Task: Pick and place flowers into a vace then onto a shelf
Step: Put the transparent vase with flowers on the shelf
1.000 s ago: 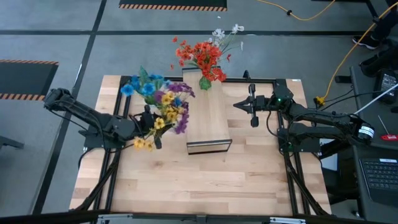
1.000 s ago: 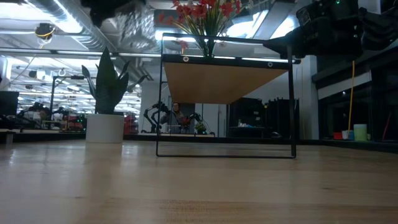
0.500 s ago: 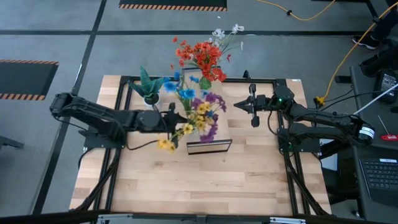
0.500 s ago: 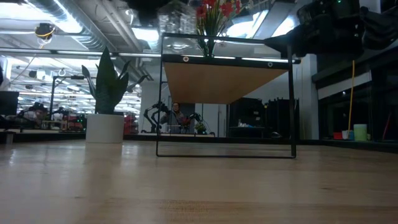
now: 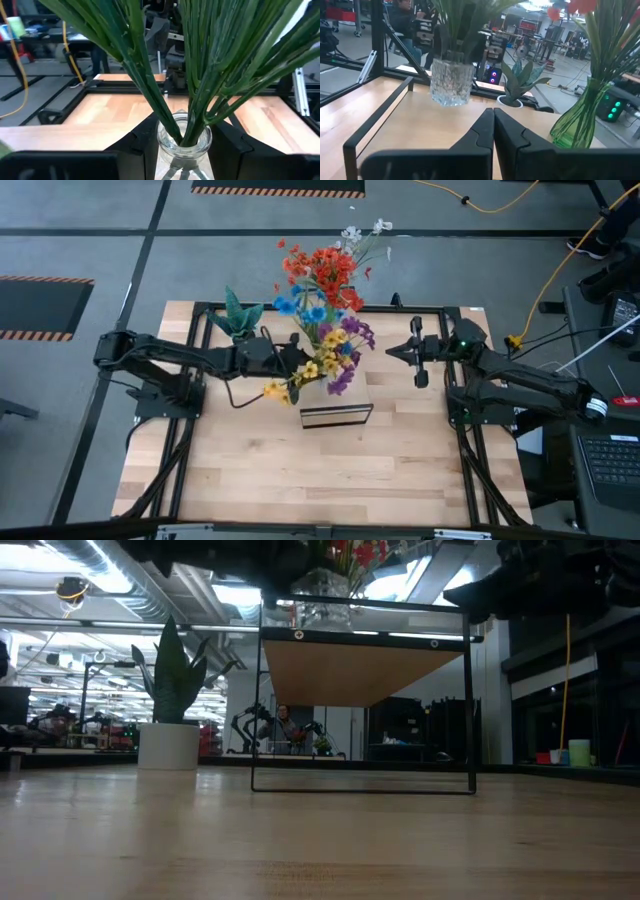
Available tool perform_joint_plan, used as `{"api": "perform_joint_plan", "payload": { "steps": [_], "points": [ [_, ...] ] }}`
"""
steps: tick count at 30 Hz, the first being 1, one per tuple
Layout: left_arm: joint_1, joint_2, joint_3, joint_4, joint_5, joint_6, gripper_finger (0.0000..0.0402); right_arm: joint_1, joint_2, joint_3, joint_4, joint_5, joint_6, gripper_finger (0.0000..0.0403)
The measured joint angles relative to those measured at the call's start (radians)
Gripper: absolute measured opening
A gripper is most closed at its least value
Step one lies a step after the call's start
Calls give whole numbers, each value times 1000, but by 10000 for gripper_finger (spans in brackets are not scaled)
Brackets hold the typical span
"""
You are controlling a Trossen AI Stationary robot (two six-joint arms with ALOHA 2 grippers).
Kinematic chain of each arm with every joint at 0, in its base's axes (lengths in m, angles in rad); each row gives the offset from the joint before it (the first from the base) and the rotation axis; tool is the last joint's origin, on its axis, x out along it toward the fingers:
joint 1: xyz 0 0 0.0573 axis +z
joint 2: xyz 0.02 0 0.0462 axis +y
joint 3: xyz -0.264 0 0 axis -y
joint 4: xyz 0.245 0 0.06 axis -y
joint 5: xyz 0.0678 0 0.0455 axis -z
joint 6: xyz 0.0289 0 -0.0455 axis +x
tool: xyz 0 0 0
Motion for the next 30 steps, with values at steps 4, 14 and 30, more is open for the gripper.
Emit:
{"api": "perform_joint_plan", "payload": {
  "steps": [4,14,30],
  "points": [
    [23,40,0,24,25,0,122,0,-32,0,-37,0,-25,12],
    [58,74,3,51,39,-72,122,0,-35,0,-45,0,-49,12],
    [-4,220,227,-152,-24,-17,122,0,-34,0,-44,0,-51,12]
  ]
}}
